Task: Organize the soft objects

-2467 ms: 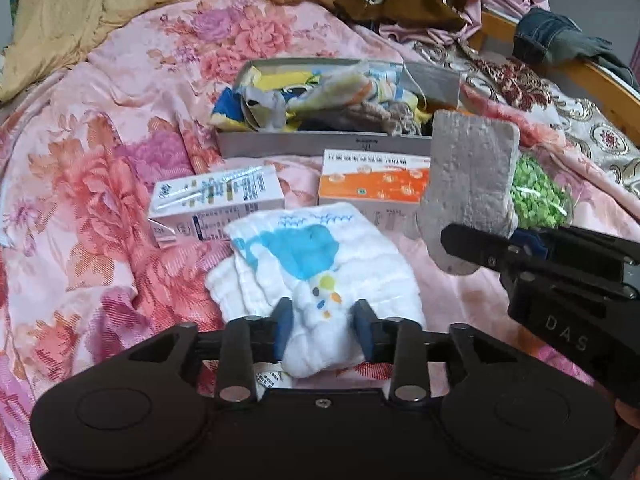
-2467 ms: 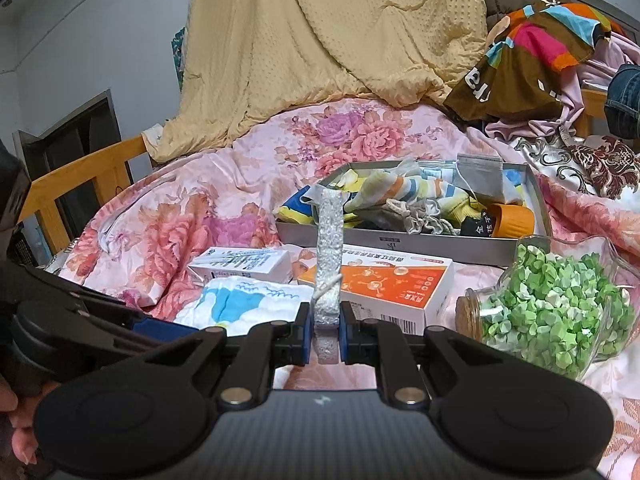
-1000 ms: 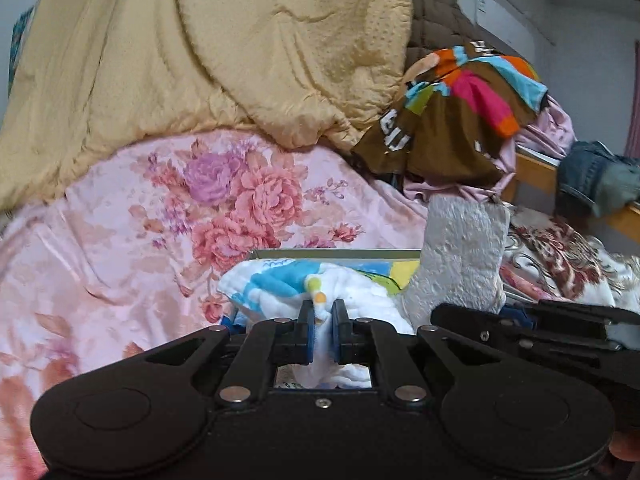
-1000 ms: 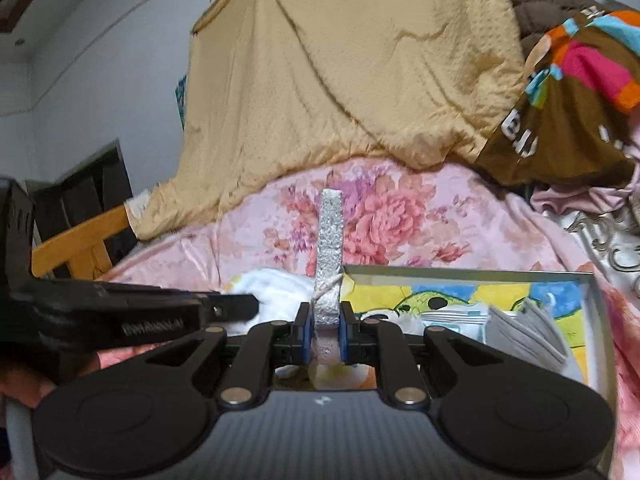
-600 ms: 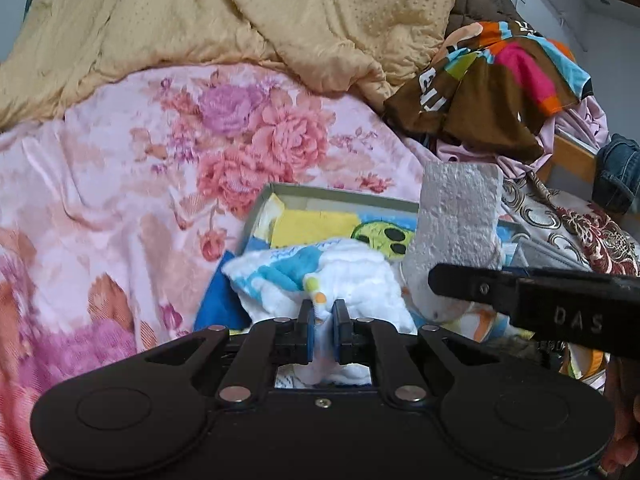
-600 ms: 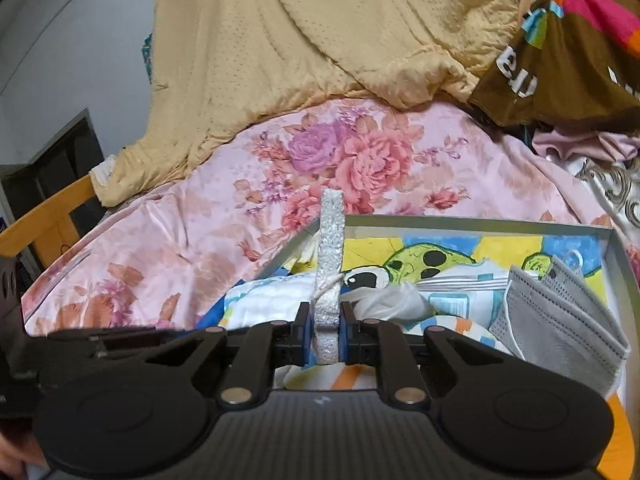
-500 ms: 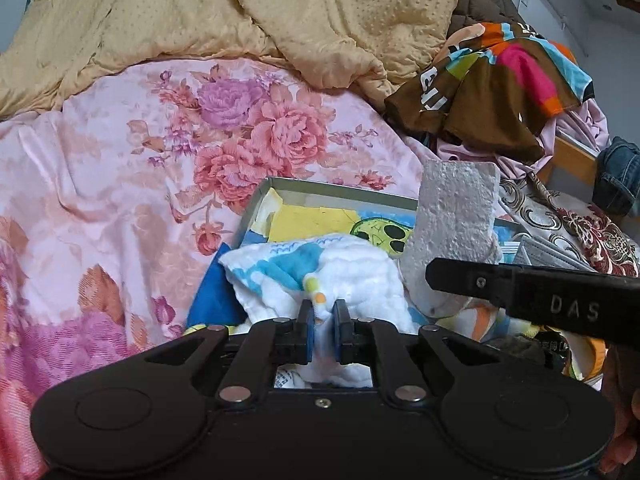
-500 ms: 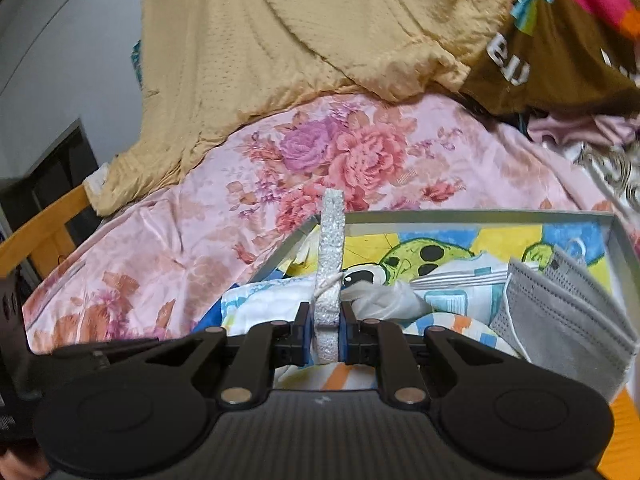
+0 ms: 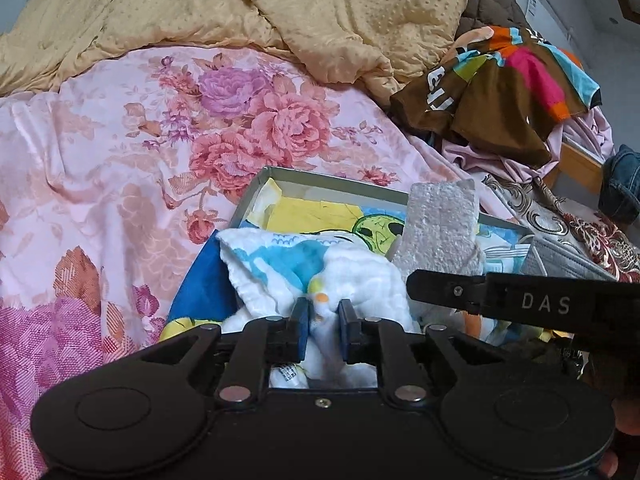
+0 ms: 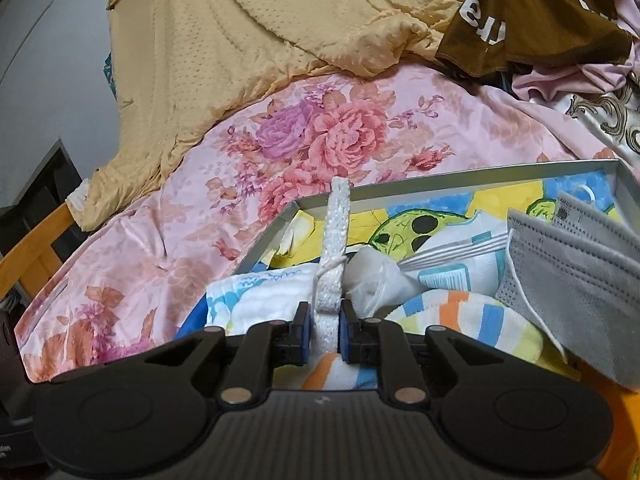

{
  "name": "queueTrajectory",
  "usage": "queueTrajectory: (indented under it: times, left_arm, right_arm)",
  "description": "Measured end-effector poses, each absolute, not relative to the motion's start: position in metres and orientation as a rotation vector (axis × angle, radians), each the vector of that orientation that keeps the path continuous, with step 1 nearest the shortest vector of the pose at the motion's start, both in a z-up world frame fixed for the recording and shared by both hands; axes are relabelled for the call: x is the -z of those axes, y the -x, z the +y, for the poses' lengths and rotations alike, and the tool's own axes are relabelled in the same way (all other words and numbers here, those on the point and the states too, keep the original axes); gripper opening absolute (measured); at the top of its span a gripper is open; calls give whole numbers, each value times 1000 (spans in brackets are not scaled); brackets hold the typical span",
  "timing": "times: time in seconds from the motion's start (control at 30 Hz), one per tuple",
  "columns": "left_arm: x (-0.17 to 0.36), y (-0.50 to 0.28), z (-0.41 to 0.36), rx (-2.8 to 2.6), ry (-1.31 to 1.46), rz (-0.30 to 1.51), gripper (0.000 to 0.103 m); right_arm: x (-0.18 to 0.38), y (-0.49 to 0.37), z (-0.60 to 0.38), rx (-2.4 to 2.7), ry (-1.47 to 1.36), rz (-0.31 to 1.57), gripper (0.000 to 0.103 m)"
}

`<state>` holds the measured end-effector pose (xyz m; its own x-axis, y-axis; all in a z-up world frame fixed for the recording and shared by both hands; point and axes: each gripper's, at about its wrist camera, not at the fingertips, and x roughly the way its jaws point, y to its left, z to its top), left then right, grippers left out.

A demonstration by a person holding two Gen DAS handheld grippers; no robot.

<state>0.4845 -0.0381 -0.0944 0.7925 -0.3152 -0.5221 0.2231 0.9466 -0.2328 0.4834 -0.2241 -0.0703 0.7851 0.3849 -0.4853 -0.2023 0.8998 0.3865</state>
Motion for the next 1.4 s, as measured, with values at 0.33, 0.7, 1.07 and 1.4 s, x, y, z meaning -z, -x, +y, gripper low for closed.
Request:
queueTrajectory:
  times: [0.33,0.7,1.07,1.4]
  left_arm:
    - [97,-484,-36,289,175,580,24]
    - [99,-480,-33,317,208,574,39]
    - [94,-469,-28,281,238,523,74]
    - [77,-442,-21,180,297,482,97]
  right_arm:
    - [68,-483,-224,-317,-307,596,21]
    - [59,-473,-225,-304,-256,587,41]
    - [34,-449,-243,-288,-256,544,67]
    - [5,-416,-264,-272,-264,502,82]
